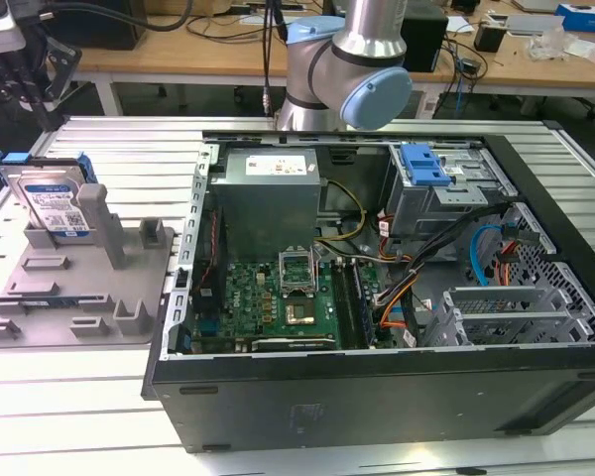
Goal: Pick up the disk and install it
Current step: 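Pick up the disk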
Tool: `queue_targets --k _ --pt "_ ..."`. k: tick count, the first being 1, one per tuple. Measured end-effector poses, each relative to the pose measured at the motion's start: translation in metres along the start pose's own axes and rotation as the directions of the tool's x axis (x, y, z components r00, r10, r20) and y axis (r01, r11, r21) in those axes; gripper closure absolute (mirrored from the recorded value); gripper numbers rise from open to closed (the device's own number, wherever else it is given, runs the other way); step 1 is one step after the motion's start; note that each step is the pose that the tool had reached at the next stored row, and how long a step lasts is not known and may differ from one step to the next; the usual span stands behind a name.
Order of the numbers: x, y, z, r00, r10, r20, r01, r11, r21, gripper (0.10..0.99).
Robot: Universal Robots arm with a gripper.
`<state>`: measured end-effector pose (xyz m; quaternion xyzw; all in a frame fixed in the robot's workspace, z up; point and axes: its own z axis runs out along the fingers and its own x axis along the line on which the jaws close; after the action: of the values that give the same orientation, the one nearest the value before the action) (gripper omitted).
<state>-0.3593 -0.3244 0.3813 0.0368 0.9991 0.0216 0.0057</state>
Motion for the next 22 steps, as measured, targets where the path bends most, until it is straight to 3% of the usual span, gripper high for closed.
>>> queue_targets --k 4,9,15,16,17,19,20,21,22 --pt "-0.0003 0.0002 0.0001 0.9992 -0.032 -0.0226 0.032 0.9995 0.001 0.98" --pt "-0.0003 0.0002 0.0 0.9918 -0.124 -0.0292 0.124 0.9923 0.0 0.98" --pt "-0.0003 0.0002 0.0001 0.962 -0.271 -0.0357 0.271 0.9626 -0.003 0.98" --pt "-0.0003 0.0001 0.0002 0.953 -0.301 -0.037 0.301 0.9537 -0.004 0.98" --pt "-0.0003 0.0001 0.0002 0.9392 -0.341 -0.0386 0.341 0.9399 -0.005 0.98" --pt "-0.0003 0.0001 0.0002 0.9013 -0.431 -0.0422 0.431 0.9022 -0.007 0.851" --pt "-0.0003 0.0001 0.0002 0.8872 -0.459 -0.0433 0.46 0.8881 -0.008 0.729" --pt "-0.0003 0.0001 0.0002 0.878 -0.477 -0.0439 0.477 0.879 -0.009 0.729" --pt "-0.0003 0.0001 0.0002 0.8638 -0.502 -0.0449 0.502 0.8649 -0.009 0.667"
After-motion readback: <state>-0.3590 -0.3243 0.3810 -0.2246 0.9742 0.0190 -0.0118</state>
